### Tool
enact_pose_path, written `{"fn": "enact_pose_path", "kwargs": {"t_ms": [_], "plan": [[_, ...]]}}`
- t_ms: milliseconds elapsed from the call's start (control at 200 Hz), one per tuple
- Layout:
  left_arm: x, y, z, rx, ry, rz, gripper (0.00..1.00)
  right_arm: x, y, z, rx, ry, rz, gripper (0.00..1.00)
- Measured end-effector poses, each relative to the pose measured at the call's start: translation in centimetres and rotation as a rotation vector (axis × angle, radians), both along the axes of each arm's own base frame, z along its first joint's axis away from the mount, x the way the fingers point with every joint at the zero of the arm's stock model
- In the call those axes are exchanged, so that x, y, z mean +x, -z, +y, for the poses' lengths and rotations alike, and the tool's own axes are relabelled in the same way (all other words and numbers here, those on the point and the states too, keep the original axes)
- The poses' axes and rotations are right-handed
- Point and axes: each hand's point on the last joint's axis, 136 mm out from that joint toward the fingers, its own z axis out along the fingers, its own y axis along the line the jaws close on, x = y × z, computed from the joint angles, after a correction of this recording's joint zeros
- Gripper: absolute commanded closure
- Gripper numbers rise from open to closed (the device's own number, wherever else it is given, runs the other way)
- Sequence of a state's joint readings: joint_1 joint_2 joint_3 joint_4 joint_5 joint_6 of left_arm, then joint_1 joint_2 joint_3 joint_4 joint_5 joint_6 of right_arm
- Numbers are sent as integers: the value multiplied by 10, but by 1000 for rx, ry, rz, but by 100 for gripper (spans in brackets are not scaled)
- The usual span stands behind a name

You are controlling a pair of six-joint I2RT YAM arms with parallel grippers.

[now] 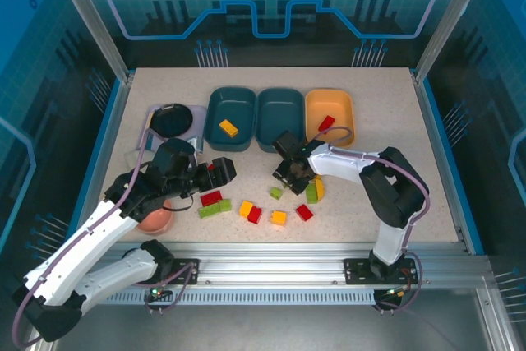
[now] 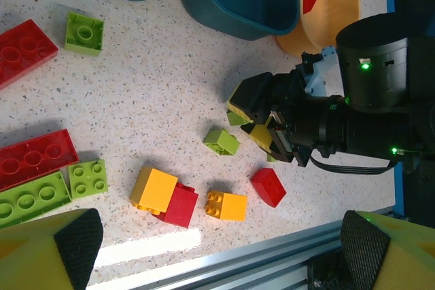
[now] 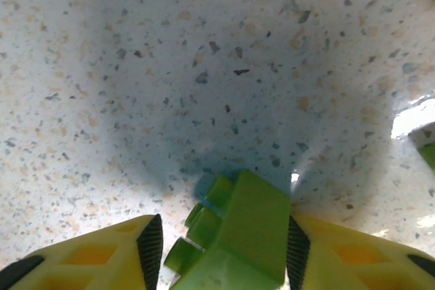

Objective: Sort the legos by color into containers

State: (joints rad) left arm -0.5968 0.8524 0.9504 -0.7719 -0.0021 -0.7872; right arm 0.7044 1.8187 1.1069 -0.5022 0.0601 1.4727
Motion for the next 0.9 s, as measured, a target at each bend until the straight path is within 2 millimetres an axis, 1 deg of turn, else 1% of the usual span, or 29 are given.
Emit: {"fn": "enact_pose_path", "kwargs": {"t_ms": [140, 205, 285, 340, 400, 450, 525, 580, 630, 660, 730, 760, 800, 810, 820, 850, 860, 900], "plan": [[0, 0, 0, -2, 2, 1, 6, 0, 1, -3, -8, 6, 9, 70], [-1, 0, -1, -3, 4, 2, 6, 1, 0, -2, -8, -4, 4, 78], [-1, 0, -1, -4, 6, 4, 6, 4, -4, 1, -11, -34, -11, 84], [0, 1, -2, -2, 6, 7, 6, 6, -9, 3, -19, -76, -25, 84], [2, 3, -3, 5, 5, 16, 6, 11, -21, 9, -31, -126, -53, 84], [4, 5, -4, 12, 5, 27, 4, 16, -34, 15, -44, -178, -90, 84], [12, 0, -9, 17, 5, 32, 5, 26, -62, 24, -54, -251, -164, 84], [20, -7, -13, 16, 0, 31, 4, 36, -85, 29, -56, -295, -223, 83], [28, -13, -16, 13, -7, 29, 5, 50, -105, 33, -51, -324, -278, 83], [33, -15, -17, 12, -16, 29, 4, 56, -113, 35, -49, -334, -298, 83], [47, -19, -16, 8, -51, 37, 4, 79, -130, 38, -51, -362, -341, 83], [52, -20, -14, 6, -69, 45, 5, 93, -133, 40, -58, -373, -355, 83], [59, -18, -12, 5, -92, 58, 5, 110, -134, 43, -67, -389, -364, 83], [62, -18, -10, 6, -100, 63, 5, 118, -132, 44, -70, -395, -364, 83], [63, -17, -10, 5, -103, 66, 5, 120, -132, 44, -72, -395, -365, 83], [68, -16, -8, 4, -118, 77, 5, 131, -128, 45, -80, -409, -364, 83], [70, -15, -8, 3, -123, 83, 5, 138, -125, 46, -85, -407, -362, 83], [77, -11, -4, 1, -147, 104, 5, 154, -113, 46, -99, -421, -346, 83]]}}
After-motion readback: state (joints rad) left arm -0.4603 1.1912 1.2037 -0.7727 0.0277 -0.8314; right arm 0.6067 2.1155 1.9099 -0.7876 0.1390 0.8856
